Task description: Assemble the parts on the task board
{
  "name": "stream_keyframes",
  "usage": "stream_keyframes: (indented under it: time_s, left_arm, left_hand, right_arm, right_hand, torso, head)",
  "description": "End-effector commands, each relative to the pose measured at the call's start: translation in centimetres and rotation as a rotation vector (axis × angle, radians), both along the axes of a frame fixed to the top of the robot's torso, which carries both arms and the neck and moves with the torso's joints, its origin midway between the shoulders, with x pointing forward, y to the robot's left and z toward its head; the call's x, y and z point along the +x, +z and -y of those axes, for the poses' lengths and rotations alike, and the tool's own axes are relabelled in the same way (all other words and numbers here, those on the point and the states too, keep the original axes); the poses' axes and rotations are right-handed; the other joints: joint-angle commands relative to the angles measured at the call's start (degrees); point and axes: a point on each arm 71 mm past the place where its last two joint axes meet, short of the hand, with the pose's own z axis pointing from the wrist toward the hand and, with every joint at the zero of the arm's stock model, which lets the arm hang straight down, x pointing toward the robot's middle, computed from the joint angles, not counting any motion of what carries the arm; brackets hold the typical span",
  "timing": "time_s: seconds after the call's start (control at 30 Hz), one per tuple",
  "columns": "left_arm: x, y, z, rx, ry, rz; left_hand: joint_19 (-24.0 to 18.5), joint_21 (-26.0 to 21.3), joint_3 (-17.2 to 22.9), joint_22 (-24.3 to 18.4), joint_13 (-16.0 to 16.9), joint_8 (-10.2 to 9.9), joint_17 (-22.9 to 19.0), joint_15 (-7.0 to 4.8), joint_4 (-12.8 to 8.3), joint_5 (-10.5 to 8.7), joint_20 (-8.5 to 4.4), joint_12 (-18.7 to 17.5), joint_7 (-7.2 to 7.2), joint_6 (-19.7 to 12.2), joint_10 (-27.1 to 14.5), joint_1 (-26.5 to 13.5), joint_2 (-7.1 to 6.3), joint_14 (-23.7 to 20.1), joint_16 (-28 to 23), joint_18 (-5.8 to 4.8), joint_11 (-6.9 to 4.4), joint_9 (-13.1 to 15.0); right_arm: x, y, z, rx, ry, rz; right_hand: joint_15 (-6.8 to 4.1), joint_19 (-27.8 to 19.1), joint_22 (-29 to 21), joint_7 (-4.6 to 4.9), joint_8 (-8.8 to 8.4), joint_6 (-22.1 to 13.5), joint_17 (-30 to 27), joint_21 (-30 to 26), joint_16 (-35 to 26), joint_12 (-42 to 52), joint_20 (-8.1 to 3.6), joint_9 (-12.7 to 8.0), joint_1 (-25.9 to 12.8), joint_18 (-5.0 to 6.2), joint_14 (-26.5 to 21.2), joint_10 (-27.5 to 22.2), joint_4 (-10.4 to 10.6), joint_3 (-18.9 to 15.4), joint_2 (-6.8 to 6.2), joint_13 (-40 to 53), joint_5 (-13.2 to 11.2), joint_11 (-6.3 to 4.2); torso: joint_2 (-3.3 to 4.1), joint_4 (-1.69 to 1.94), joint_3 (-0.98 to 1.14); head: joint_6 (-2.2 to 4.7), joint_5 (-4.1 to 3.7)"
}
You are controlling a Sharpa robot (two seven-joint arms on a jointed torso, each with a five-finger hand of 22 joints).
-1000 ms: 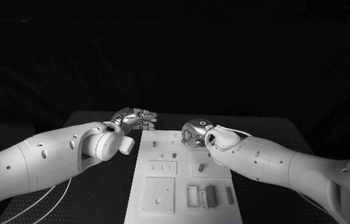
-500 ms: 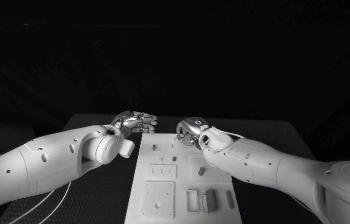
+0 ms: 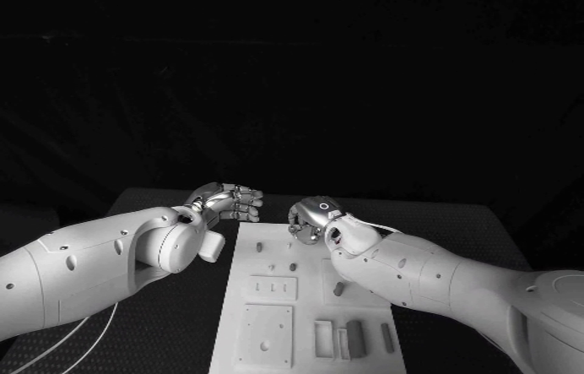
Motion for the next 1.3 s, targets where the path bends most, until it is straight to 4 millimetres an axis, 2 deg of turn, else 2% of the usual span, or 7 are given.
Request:
stream_keyframes:
  time_s: [0.03, 0.27, 0.4, 0.73, 0.9, 1.3]
  left_arm:
    - [0.0, 0.4, 0.4, -0.002, -0.013, 0.022]
    - [0.0, 0.9, 0.6, -0.003, -0.017, 0.030]
    - [0.0, 1.0, 0.6, -0.002, -0.018, 0.032]
    - [0.1, 1.0, 0.5, -0.001, -0.016, 0.032]
    - [0.1, 1.0, 0.4, 0.000, -0.013, 0.032]
    - [0.1, 1.0, 0.4, 0.000, -0.014, 0.033]
  left_hand:
    - [0.1, -0.4, 0.0, 0.1, 0.1, -0.1, 0.1, 0.05, -0.4, 0.38, 0.29, -0.4, 0.06, -0.2, 0.2, -0.6, 0.04, 0.2, -0.4, 0.68, 0.02, -0.1]
    - [0.0, -0.5, 0.1, 0.1, 0.1, 0.0, 0.2, 0.09, -0.5, 0.38, 0.33, -0.4, 0.05, -0.2, 0.3, -0.6, 0.01, 0.1, -0.6, 0.66, 0.02, -0.1]
    - [0.0, -0.5, 0.1, 0.1, 0.1, 0.0, 0.2, 0.12, -0.5, 0.38, 0.35, -0.4, 0.06, -0.2, 0.3, -0.7, 0.00, 0.1, -0.7, 0.66, 0.02, -0.1]
    - [-0.1, -0.6, 0.2, 0.1, 0.1, 0.0, 0.3, 0.14, -0.6, 0.38, 0.38, -0.5, 0.06, -0.2, 0.3, -0.8, 0.00, 0.0, -0.8, 0.66, 0.03, -0.1]
    - [-0.1, -0.6, 0.2, 0.2, 0.1, 0.0, 0.3, 0.15, -0.6, 0.38, 0.38, -0.5, 0.06, -0.2, 0.3, -0.8, -0.01, 0.0, -0.8, 0.66, 0.03, -0.1]
    - [-0.1, -0.6, 0.3, 0.2, 0.2, 0.0, 0.4, 0.16, -0.7, 0.38, 0.40, -0.6, 0.06, -0.2, 0.3, -0.9, -0.02, 0.1, -1.0, 0.67, 0.03, -0.2]
  right_arm:
    - [-0.1, 0.1, -0.3, -0.008, 0.008, 0.013]
    - [0.1, -0.1, -0.2, -0.022, 0.001, 0.004]
    - [0.2, -0.1, 0.2, -0.029, -0.012, 0.012]
    - [0.2, -0.1, 0.3, -0.038, -0.016, 0.019]
    - [0.3, -0.2, 0.6, -0.053, -0.022, 0.009]
    - [0.3, -0.4, 0.8, -0.075, -0.030, -0.013]
  right_hand:
    - [-0.33, 0.0, 1.2, 0.52, 0.05, 0.9, 0.1, 0.2, 0.3, -0.3, -0.12, 0.0, 0.4, 3.53, -0.2, 0.6, 0.0, 0.5, -0.21, 0.1, 0.3, 0.02]
    - [-0.33, 0.0, 1.2, 0.53, 0.03, 0.9, 0.1, 0.2, 0.3, -0.3, -0.12, 0.0, 0.4, 3.53, -0.2, 0.6, 0.0, 0.5, -0.21, 0.1, 0.3, 0.02]
    - [-0.33, 0.0, 1.2, 0.53, 0.01, 0.8, 0.1, 0.2, 0.3, -0.3, -0.12, 0.0, 0.4, 3.53, -0.2, 0.6, 0.0, 0.6, -0.21, 0.1, 0.3, 0.02]
    - [-0.32, 0.0, 1.2, 0.53, -0.02, 0.9, 0.1, 0.3, 0.4, -0.4, -0.12, 0.0, 0.4, 3.53, -0.2, 0.7, 0.0, 0.7, -0.29, 0.2, 0.3, 0.02]
    - [-0.32, 0.0, 1.2, 0.53, -0.03, 0.9, 0.1, 0.4, 0.4, -0.4, -0.11, 0.0, 0.4, 3.53, -0.2, 0.8, 0.0, 0.7, -0.34, 0.2, 0.3, 0.02]
    - [-0.30, 0.0, 1.2, 0.54, -0.07, 0.9, 0.1, 0.5, 0.5, -0.5, -0.08, 0.0, 0.4, 3.53, -0.1, 0.9, 0.0, 0.8, -0.38, 0.2, 0.3, 0.03]
  torso:
    - [0.46, 0.42, -0.26]
    - [0.82, 0.69, -0.37]
    - [0.94, 0.70, -0.43]
    - [0.87, 0.69, -0.35]
    - [0.90, 0.60, -0.37]
    - [0.98, 0.65, -0.37]
  head:
    - [0.15, -0.25]
    - [0.14, -0.41]
    - [0.17, -0.39]
    - [0.07, -0.27]
    - [0.12, -0.28]
    - [0.02, -0.32]
